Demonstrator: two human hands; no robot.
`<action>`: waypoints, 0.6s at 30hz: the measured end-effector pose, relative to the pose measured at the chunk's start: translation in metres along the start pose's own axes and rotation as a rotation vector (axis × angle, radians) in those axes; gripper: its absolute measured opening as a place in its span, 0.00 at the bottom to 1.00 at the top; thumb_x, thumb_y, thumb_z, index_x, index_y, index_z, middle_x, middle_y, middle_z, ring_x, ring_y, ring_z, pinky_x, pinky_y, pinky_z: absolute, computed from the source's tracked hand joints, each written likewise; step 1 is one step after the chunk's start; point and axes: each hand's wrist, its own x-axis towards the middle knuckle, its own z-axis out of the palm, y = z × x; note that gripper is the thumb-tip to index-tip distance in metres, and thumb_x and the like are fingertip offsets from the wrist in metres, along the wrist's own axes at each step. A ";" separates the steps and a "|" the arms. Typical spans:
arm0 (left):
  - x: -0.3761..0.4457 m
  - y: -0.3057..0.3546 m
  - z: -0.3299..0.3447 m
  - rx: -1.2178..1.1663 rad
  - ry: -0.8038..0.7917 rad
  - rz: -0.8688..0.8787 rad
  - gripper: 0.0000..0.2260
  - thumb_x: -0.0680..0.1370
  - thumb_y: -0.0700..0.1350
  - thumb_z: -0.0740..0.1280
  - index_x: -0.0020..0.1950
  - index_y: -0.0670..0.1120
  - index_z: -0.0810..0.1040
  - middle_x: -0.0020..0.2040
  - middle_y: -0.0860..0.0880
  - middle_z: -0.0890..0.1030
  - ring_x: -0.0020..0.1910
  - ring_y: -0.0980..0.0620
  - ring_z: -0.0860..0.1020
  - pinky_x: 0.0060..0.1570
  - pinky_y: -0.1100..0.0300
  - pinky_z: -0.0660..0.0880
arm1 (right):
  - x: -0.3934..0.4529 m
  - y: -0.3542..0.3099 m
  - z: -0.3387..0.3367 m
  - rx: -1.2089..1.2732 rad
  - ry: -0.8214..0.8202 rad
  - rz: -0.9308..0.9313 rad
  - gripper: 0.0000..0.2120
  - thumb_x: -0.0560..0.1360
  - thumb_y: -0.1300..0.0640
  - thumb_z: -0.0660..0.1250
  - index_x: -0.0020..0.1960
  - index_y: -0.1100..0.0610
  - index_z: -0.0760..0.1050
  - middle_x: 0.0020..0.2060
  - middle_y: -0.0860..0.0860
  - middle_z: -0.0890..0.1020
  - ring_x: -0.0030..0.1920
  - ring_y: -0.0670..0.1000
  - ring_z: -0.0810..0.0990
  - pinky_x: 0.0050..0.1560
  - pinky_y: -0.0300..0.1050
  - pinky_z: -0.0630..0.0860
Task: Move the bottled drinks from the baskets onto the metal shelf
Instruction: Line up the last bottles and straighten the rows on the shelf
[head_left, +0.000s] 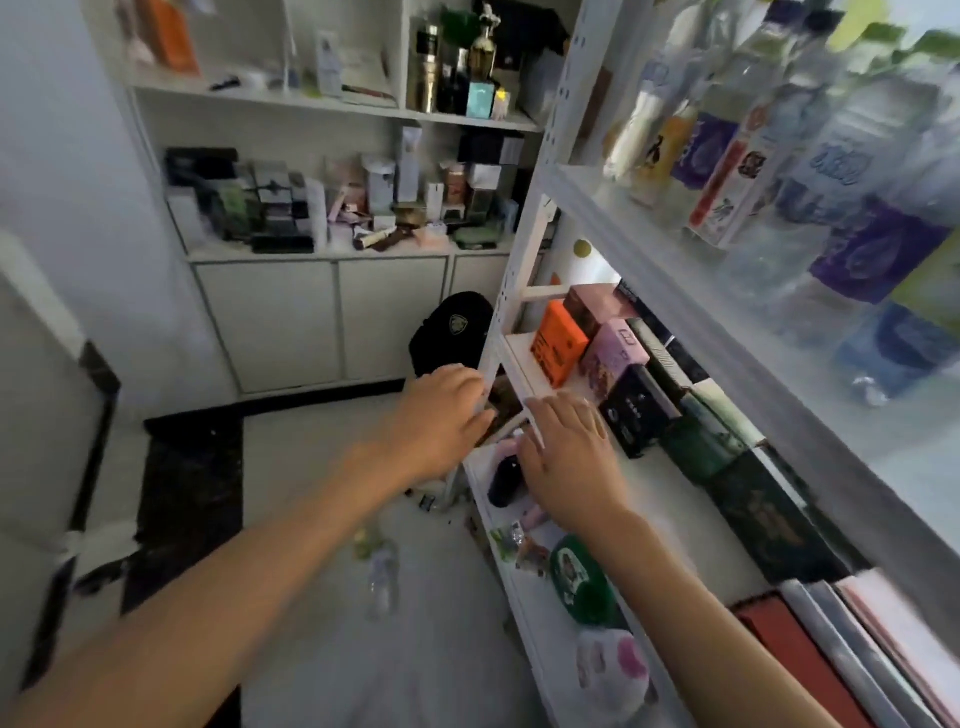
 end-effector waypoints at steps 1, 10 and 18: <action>-0.003 -0.008 0.006 0.013 -0.017 -0.035 0.18 0.82 0.51 0.60 0.65 0.40 0.75 0.67 0.44 0.74 0.68 0.46 0.68 0.65 0.53 0.65 | 0.004 0.000 0.014 0.030 -0.023 -0.009 0.19 0.80 0.54 0.60 0.69 0.58 0.72 0.66 0.55 0.75 0.71 0.57 0.66 0.75 0.50 0.58; -0.018 -0.091 0.079 0.026 -0.123 -0.303 0.17 0.82 0.52 0.59 0.66 0.45 0.74 0.66 0.48 0.74 0.65 0.49 0.70 0.63 0.54 0.67 | 0.041 0.009 0.140 0.188 -0.252 -0.052 0.20 0.80 0.52 0.60 0.70 0.56 0.70 0.67 0.54 0.74 0.72 0.56 0.65 0.75 0.50 0.60; 0.007 -0.170 0.178 -0.049 -0.216 -0.373 0.16 0.80 0.48 0.63 0.66 0.44 0.74 0.63 0.46 0.77 0.61 0.45 0.73 0.59 0.52 0.72 | 0.077 0.018 0.235 0.236 -0.292 0.038 0.24 0.76 0.57 0.66 0.71 0.61 0.71 0.66 0.59 0.76 0.68 0.60 0.72 0.73 0.53 0.63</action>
